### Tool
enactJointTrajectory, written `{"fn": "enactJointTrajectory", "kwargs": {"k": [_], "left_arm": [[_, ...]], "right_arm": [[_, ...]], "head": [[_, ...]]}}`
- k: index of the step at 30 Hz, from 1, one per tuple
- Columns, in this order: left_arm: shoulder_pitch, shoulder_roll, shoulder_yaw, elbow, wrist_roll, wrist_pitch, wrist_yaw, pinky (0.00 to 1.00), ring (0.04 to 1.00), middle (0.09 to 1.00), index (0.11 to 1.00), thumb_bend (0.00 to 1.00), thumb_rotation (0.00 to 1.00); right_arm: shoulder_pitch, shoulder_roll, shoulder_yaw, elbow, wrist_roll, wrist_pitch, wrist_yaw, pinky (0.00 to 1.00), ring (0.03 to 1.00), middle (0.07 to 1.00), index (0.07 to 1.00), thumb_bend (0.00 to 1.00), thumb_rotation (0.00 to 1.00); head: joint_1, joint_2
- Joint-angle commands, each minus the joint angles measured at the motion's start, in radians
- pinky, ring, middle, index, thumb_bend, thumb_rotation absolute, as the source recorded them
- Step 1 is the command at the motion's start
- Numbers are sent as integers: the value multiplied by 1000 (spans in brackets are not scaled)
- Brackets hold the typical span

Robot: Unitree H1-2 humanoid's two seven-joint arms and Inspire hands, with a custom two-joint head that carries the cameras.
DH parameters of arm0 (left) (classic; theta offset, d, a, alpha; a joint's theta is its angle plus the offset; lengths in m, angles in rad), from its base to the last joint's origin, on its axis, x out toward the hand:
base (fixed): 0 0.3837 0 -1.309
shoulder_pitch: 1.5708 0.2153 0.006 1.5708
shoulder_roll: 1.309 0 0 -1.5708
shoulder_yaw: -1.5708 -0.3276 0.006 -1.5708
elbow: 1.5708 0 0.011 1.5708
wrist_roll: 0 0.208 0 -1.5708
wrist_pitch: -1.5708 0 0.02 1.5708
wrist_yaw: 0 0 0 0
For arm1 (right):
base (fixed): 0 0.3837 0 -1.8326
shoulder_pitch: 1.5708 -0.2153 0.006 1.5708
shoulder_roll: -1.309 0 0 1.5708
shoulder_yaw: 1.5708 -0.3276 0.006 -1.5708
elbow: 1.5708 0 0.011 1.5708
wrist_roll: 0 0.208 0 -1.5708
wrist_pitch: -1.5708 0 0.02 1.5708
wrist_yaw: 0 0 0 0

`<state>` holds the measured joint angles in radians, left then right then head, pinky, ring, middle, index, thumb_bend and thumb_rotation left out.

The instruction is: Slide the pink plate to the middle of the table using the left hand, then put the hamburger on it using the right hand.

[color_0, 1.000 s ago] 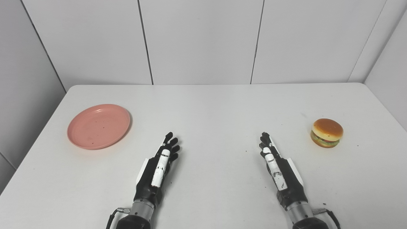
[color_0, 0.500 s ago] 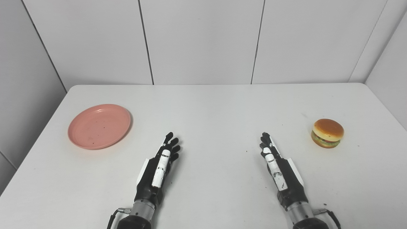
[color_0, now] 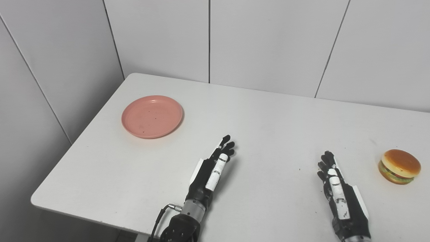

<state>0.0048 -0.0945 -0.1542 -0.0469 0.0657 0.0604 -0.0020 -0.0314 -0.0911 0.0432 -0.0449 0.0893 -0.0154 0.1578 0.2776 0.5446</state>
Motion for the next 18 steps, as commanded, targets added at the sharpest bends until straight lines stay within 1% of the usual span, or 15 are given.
{"fn": "enactJointTrajectory", "kwargs": {"k": [1,6,9,16,18], "left_arm": [[-18,-29,-32,29,17,9,-6,930,922,925,923,388,1000],[-17,-29,-39,25,38,12,1,939,928,928,925,402,1000],[-17,-25,-39,17,43,17,3,928,931,929,926,399,1000],[-21,-13,-30,7,38,24,0,925,938,937,934,402,1000],[-23,-11,-24,-2,34,36,0,930,942,938,936,401,1000]], "right_arm": [[9,-14,-13,32,15,-49,12,1000,992,1000,1000,115,1000],[11,-15,-15,36,29,-54,19,1000,993,1000,1000,115,1000],[11,-14,-14,40,33,-65,21,1000,991,1000,1000,102,1000],[9,-7,-10,43,30,-66,21,1000,995,1000,1000,111,1000],[7,-7,-9,48,27,-72,21,1000,998,1000,1000,113,1000]], "head": [[5,-2],[13,-3],[14,-5],[19,-8],[22,-8]]}}
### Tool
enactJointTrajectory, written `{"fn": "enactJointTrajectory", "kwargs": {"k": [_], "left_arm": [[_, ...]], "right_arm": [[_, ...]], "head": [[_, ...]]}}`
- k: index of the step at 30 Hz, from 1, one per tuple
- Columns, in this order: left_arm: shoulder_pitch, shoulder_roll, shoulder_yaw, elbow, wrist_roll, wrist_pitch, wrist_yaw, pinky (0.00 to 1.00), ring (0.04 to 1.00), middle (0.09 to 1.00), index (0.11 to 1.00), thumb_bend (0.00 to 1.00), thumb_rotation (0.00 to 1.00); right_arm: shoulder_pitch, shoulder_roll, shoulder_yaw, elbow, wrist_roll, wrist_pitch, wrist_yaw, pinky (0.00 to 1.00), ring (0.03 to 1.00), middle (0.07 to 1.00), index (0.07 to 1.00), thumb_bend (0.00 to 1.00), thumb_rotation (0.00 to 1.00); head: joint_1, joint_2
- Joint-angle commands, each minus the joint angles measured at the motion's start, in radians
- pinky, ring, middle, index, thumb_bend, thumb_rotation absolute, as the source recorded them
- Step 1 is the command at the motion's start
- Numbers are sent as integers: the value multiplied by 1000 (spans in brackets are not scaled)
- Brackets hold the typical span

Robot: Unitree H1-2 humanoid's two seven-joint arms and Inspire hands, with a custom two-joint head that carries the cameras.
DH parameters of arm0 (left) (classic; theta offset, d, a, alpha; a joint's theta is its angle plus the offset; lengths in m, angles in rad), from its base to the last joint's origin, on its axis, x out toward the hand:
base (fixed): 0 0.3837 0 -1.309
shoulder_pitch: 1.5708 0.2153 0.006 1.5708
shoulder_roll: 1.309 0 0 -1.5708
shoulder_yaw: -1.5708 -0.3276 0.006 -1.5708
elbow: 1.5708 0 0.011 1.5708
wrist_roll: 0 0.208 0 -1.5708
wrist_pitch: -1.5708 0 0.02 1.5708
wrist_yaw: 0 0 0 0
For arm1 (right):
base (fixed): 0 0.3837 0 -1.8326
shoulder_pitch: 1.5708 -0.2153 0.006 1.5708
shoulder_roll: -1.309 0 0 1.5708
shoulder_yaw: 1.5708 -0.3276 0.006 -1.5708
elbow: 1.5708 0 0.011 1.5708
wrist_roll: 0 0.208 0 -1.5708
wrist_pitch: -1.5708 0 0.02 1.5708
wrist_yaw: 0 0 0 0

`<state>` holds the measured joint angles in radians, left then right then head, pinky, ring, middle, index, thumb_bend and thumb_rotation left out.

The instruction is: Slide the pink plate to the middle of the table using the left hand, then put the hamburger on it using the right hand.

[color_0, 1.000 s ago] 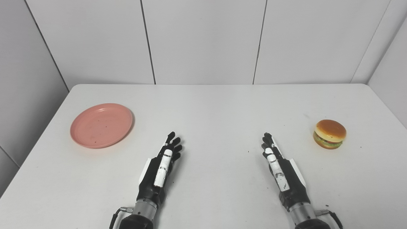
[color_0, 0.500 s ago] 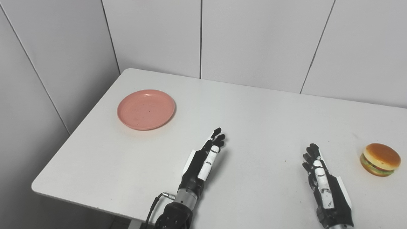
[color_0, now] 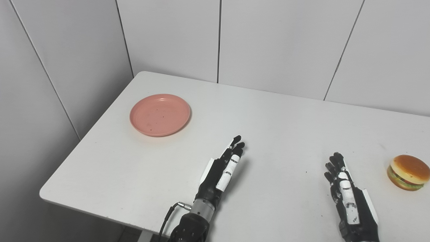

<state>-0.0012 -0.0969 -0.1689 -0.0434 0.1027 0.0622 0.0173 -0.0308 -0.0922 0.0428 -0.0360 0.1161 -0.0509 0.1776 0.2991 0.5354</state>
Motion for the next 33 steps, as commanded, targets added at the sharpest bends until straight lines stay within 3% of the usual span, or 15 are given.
{"fn": "enactJointTrajectory", "kwargs": {"k": [1,14,20,33], "left_arm": [[-19,-6,-6,-10,-6,40,-20,926,941,939,937,400,1000],[-75,58,46,-89,-85,92,-82,921,923,943,940,405,1000],[-139,100,83,-166,-127,178,-109,924,918,943,936,453,1000],[-297,158,195,-255,-202,241,-106,863,866,886,880,485,989]], "right_arm": [[6,-5,-7,41,-3,-37,0,1000,999,1000,1000,114,1000],[-2,19,4,67,-34,-57,-12,1000,995,1000,1000,128,1000],[-5,27,4,75,-40,-63,-13,1000,999,1000,1000,130,1000],[-7,27,-1,88,-32,-66,-7,1000,1000,1000,1000,119,1000]], "head": [[4,0],[6,-11],[12,-16],[20,-26]]}}
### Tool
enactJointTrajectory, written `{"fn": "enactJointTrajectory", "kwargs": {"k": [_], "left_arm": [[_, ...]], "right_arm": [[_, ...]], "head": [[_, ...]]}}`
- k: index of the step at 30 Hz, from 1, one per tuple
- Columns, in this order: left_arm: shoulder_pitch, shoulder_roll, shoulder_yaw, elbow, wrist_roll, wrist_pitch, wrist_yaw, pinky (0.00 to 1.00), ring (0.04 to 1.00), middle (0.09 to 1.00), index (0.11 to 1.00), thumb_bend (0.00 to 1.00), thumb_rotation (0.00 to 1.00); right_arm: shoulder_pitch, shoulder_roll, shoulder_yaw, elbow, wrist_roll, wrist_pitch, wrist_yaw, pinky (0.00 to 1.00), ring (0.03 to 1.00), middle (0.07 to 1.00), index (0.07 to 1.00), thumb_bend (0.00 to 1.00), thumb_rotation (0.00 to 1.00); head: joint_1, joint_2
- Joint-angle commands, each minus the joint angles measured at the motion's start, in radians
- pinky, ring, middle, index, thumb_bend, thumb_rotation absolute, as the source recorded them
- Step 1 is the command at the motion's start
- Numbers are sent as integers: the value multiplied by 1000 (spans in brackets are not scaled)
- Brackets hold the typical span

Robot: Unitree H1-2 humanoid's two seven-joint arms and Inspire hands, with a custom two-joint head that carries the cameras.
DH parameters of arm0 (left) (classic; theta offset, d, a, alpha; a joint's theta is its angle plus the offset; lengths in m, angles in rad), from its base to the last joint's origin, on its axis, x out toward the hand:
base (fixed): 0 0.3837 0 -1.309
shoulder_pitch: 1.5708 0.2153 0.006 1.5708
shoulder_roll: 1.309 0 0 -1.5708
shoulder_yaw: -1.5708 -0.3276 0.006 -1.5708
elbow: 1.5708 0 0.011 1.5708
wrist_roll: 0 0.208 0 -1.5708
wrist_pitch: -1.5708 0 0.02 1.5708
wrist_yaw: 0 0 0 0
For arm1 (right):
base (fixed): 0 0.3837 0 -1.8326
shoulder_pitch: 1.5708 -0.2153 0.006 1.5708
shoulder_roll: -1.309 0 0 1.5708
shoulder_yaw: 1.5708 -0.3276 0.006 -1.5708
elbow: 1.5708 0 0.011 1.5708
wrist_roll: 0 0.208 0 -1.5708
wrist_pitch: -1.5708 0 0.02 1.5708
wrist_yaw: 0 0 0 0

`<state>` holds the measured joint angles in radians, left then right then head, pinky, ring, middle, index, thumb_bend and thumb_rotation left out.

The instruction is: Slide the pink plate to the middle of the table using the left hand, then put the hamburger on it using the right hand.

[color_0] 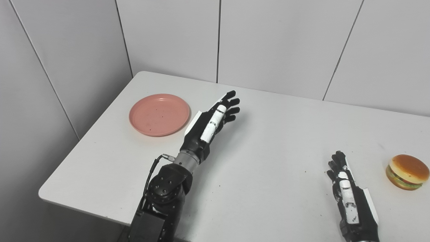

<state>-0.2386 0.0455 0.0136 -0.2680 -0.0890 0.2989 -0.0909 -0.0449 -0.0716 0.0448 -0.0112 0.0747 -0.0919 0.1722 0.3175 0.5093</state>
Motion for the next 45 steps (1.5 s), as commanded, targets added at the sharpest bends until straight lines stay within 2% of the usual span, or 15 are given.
{"fn": "enactJointTrajectory", "kwargs": {"k": [1,5,10,12,15,21,23,26,34,45], "left_arm": [[-67,19,18,-30,-12,5,4,857,864,882,875,488,989],[-118,45,63,5,-53,-39,-3,861,861,879,868,465,1000],[-177,58,131,44,-83,-27,33,853,860,872,861,468,998],[-195,62,162,64,-96,-30,48,852,860,872,857,439,1000],[-214,83,202,101,-116,-46,55,858,864,875,860,419,1000],[-248,132,283,197,-156,-86,62,848,857,870,857,442,1000],[-258,161,307,242,-173,-103,53,884,875,885,869,440,1000],[-265,196,327,283,-195,-114,46,906,895,906,897,436,1000],[-278,242,373,346,-234,-133,69,896,884,892,875,416,1000],[-270,306,428,387,-268,-103,92,877,889,899,885,373,1000]], "right_arm": [[6,5,-3,66,10,-27,-1,1000,1000,1000,1000,117,1000],[6,6,-4,67,14,-22,-1,1000,1000,1000,1000,114,1000],[2,0,-9,80,19,-32,1,1000,1000,1000,1000,107,1000],[2,-2,-10,86,22,-38,4,1000,1000,1000,1000,98,1000],[5,-5,-11,85,24,-36,6,1000,1000,1000,1000,94,1000],[7,-1,-11,83,20,-32,0,1000,1000,1000,1000,75,1000],[7,1,-11,87,20,-41,-1,1000,1000,1000,1000,83,1000],[6,1,-11,95,20,-53,1,1000,1000,1000,1000,82,1000],[11,4,-14,78,20,-29,-4,1000,1000,1000,1000,81,1000],[15,1,-14,68,19,-22,-4,1000,1000,1000,1000,63,1000]], "head": [[2,0],[10,-7],[21,-25],[21,-29],[23,-30],[21,-35],[20,-38],[20,-37],[25,-36],[30,-34]]}}
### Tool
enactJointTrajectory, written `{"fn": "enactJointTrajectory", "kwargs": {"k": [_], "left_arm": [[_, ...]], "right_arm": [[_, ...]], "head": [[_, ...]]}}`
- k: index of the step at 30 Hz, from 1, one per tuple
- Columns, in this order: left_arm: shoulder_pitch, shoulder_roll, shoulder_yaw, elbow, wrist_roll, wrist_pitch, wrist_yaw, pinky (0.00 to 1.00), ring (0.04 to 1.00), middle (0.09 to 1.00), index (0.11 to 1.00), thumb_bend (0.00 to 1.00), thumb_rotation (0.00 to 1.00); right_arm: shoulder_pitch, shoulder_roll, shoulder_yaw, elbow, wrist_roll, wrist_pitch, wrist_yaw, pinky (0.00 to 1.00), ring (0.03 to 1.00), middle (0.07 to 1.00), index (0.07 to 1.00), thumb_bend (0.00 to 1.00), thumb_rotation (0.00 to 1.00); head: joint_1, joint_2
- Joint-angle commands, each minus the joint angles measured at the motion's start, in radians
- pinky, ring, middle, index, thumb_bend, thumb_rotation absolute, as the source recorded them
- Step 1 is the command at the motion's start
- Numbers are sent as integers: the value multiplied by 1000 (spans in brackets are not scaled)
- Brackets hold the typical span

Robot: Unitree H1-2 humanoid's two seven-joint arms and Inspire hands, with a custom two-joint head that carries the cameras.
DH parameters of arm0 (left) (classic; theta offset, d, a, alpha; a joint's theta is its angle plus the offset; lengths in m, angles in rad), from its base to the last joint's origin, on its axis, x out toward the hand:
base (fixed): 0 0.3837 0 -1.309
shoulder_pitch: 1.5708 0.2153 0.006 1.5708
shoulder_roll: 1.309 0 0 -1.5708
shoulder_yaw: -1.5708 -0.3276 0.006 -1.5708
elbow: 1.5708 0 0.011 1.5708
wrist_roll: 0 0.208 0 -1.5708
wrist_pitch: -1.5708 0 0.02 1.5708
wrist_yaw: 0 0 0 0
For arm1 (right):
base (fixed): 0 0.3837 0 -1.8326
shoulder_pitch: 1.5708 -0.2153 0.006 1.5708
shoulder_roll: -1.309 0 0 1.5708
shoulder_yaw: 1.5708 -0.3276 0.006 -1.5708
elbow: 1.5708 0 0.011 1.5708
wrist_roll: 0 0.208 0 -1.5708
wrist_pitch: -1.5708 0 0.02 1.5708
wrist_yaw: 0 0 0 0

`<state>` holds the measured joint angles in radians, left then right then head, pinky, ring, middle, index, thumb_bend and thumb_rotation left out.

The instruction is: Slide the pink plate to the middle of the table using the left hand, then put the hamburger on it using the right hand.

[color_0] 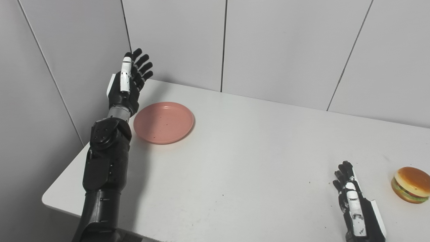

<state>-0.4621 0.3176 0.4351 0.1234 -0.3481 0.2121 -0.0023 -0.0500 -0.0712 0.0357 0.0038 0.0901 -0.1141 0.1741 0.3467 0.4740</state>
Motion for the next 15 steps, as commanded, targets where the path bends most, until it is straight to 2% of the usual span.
{"fn": "enactJointTrajectory", "kwargs": {"k": [1,7,15], "left_arm": [[-46,37,12,3,-14,-19,4,878,889,899,885,373,1000],[-51,49,45,62,-50,-44,-6,930,908,915,909,355,1000],[-43,58,60,111,-63,-55,-4,933,910,912,908,350,1000]], "right_arm": [[20,1,-5,53,6,-1,-5,1000,1000,1000,1000,62,1000],[20,-5,-5,61,5,-13,0,1000,1000,1000,1000,76,1000],[18,-7,-6,64,10,-11,2,1000,1000,1000,1000,68,1000]], "head": [[1,1],[1,4],[4,6]]}}
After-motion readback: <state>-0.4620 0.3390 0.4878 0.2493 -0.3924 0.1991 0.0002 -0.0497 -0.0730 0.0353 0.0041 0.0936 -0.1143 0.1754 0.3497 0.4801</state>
